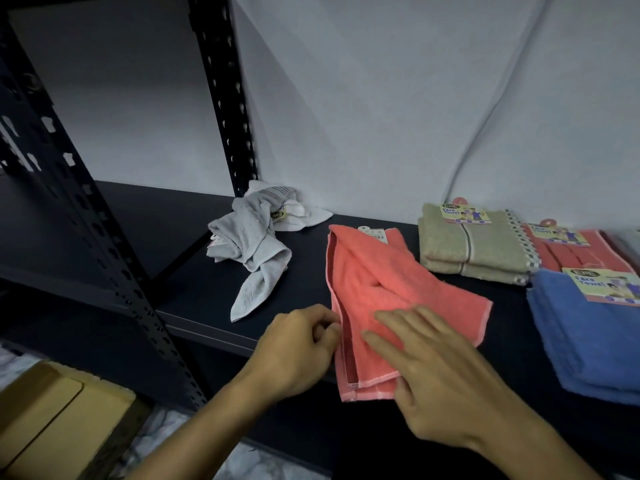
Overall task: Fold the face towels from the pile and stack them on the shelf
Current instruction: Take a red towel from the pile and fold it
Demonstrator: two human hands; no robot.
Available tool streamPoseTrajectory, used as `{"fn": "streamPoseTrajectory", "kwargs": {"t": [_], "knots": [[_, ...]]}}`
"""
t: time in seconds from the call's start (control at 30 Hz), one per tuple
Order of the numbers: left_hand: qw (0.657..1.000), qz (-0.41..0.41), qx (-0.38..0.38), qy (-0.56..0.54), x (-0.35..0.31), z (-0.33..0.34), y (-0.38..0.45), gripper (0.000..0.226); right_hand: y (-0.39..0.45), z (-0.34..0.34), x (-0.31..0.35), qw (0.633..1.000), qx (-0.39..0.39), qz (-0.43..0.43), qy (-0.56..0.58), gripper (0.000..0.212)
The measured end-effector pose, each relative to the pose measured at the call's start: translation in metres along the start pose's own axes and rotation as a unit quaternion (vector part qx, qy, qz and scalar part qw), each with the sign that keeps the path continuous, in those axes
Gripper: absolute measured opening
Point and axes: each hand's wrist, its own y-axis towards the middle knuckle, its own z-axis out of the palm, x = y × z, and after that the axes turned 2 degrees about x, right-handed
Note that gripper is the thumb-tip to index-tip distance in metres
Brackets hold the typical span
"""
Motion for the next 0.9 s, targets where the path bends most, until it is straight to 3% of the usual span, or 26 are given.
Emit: {"fn": "streamPoseTrajectory", "kwargs": {"t": [0.13,0.3,0.53,0.63,0.73,0.9], "knots": [[0.985,0.075,-0.018,0.155,0.017,0.005,0.011,0.041,0.012,0.008,0.002,0.995,0.058,0.059,0.062,0.061],[0.969,0.101,0.047,0.22,0.026,0.007,0.036,0.079,0.036,0.024,-0.016,0.98,0.074,0.049,0.179,0.081],[0.947,0.082,0.129,0.283,0.044,-0.009,0.069,0.07,0.07,0.02,-0.03,0.969,0.081,0.075,0.219,0.056],[0.944,0.097,0.162,0.271,0.046,-0.014,0.067,0.068,0.071,0.013,-0.022,0.975,0.071,0.066,0.2,0.068],[0.937,0.102,0.199,0.269,0.048,-0.022,0.069,0.072,0.071,0.016,-0.013,0.976,0.071,0.042,0.201,0.064],[0.928,0.118,0.185,0.3,0.054,-0.02,0.065,0.081,0.072,0.02,-0.021,0.968,0.036,0.039,0.247,0.045]]}}
